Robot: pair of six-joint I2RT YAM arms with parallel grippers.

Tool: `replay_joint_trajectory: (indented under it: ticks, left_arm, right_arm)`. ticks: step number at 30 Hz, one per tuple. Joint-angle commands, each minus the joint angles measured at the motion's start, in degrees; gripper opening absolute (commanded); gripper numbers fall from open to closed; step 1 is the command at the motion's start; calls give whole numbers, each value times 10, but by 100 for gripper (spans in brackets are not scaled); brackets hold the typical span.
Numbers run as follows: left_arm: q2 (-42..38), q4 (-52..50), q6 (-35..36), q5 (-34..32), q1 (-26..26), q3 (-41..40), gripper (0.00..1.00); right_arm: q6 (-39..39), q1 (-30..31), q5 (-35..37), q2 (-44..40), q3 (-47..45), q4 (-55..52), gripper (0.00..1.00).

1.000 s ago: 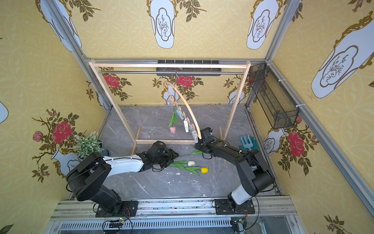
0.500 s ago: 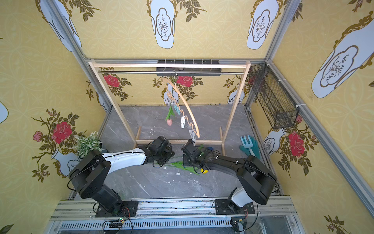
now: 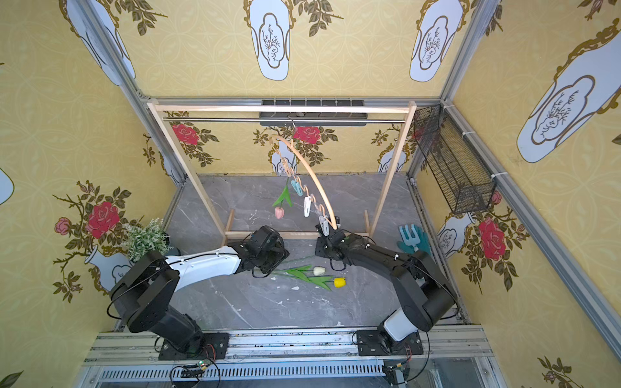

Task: Dry the flowers on a clothes hanger
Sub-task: Pick up the flower at the center of the board.

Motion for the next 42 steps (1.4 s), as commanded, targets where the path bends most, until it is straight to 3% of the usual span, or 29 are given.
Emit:
replay_joint_trajectory:
  ticks: [1, 14, 18, 22, 32, 42]
  left_arm:
    - [11, 10, 7, 15, 0, 2, 61]
    - [30, 55, 2, 39, -7, 6, 63]
    - [38, 68, 0, 45, -7, 4, 63]
    - [44, 93, -5, 55, -7, -1, 64]
    - [24, 125, -34, 65, -23, -9, 68]
    - [22, 188, -75, 86, -23, -35, 68]
  right_arm:
    - [-2, -45, -47, 17, -5, 26, 44]
    - [0, -68, -86, 63, -4, 88, 40]
    - [24, -63, -95, 73, -3, 99, 14]
    - [60, -41, -83, 46, -23, 116, 0]
    - [198, -8, -21, -87, -127, 234, 0]
    - [227, 19, 46, -137, -138, 246, 0]
